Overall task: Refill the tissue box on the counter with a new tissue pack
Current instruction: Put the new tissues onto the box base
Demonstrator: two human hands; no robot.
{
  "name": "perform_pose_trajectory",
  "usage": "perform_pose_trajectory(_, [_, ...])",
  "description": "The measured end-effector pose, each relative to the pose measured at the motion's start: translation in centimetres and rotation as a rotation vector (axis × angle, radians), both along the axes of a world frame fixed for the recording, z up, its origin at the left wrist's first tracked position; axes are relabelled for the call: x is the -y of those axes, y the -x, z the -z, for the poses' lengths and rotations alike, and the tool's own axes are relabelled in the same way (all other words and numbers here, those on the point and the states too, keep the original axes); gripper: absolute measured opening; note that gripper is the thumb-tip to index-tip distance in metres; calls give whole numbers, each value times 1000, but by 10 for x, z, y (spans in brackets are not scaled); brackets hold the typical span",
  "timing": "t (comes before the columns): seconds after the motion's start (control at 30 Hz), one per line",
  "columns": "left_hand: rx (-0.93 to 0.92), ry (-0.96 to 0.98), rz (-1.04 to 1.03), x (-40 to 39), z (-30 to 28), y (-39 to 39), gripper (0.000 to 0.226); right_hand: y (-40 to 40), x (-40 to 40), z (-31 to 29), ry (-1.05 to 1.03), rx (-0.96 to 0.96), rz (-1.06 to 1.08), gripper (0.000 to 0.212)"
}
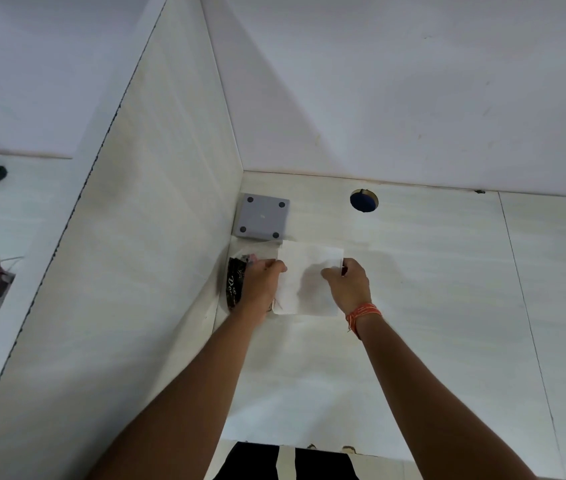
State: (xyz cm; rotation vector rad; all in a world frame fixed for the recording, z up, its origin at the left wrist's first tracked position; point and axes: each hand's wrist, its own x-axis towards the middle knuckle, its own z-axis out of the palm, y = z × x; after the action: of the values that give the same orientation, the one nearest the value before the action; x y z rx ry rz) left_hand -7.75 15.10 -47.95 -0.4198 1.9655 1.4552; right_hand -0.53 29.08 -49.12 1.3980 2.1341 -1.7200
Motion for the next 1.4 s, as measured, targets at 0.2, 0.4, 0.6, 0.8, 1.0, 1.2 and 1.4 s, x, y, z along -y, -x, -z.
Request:
perform_pose_trajectory(0.2, [-263, 223, 175, 4, 12, -3, 14, 2, -1, 6, -134, 35, -82, 26])
perform_pose_trajectory(0.4, [-324, 361, 276, -1, 15, -2, 17, 13, -12, 10, -246, 164, -130, 19])
perform_pose_trajectory(0.6, [-43, 154, 281, -2, 14, 3, 26, 12, -19, 10, -187, 152, -96, 24])
perform_pose_trajectory(0.8, [-22, 57, 191, -12, 5, 3, 14, 5, -16, 14, -136, 16, -86, 15])
perform_pose_trajectory(1.0, [307, -295, -128, -2, 5, 5, 28, 4, -17, 0, 88, -117, -52, 44])
perform_pose_trajectory(1.2, [147, -149, -65, -5, 11, -2, 14, 7, -18, 2, 96, -90, -11, 22])
perform_pose_trajectory(1.4, [-169, 145, 25, 6, 13, -10, 15, 3, -11, 14, -40, -53, -113, 18])
